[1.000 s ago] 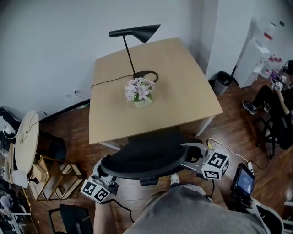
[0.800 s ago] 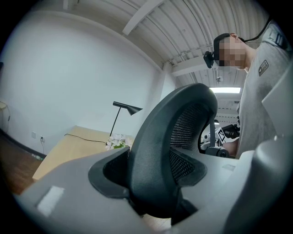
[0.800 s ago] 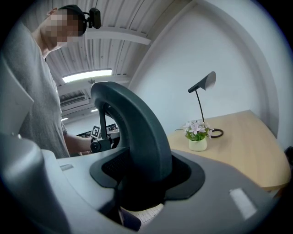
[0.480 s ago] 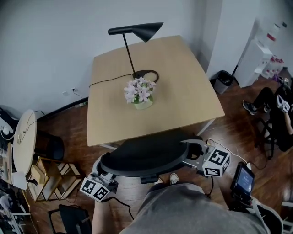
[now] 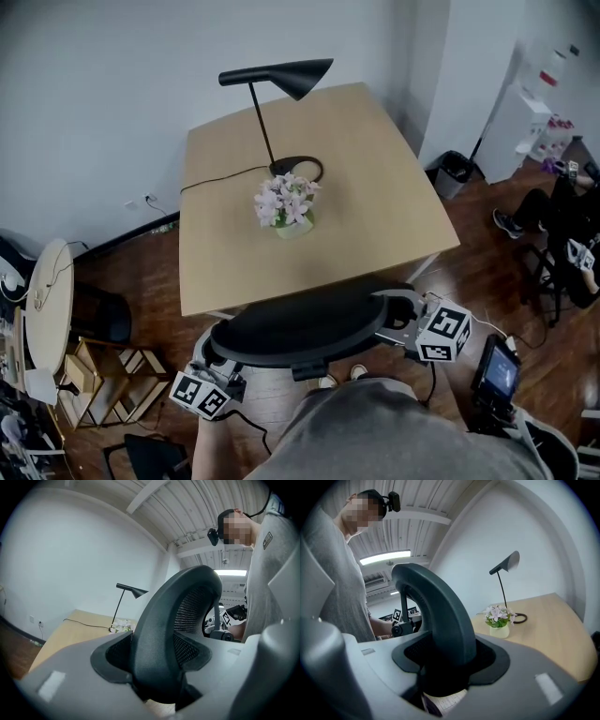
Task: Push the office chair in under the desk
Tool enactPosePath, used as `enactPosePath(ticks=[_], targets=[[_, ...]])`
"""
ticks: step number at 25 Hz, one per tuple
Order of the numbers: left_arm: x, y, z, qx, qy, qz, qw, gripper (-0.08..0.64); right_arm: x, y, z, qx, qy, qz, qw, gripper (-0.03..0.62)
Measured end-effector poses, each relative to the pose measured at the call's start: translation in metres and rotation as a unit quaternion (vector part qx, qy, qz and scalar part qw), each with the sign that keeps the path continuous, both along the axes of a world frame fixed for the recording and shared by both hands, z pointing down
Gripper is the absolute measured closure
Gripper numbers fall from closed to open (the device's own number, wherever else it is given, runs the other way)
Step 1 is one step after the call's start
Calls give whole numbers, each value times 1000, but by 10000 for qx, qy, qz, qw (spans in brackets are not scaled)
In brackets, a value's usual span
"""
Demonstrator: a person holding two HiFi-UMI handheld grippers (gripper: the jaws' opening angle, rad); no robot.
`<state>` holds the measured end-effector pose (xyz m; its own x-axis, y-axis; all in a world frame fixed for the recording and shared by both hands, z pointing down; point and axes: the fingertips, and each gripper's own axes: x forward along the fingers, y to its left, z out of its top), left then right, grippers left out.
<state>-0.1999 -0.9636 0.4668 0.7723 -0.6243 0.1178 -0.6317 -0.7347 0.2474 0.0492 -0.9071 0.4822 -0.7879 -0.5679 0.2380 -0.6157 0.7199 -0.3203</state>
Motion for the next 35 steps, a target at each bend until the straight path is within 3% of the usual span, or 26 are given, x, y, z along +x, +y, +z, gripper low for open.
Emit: enactPosePath(ticks=[27,31,35], targets=[[-6,-16,-5,100,-56,-135,9998,290,-4,-18,-2,102,98,92,9999,337],[-16,-7,-10,282,-292,-400,9984,265,2,-15,-4,309,197,372,9986,320],[-38,7,-12,357,-357,-736,9960,261,22,-4,-10,534,342,983,9931,313]])
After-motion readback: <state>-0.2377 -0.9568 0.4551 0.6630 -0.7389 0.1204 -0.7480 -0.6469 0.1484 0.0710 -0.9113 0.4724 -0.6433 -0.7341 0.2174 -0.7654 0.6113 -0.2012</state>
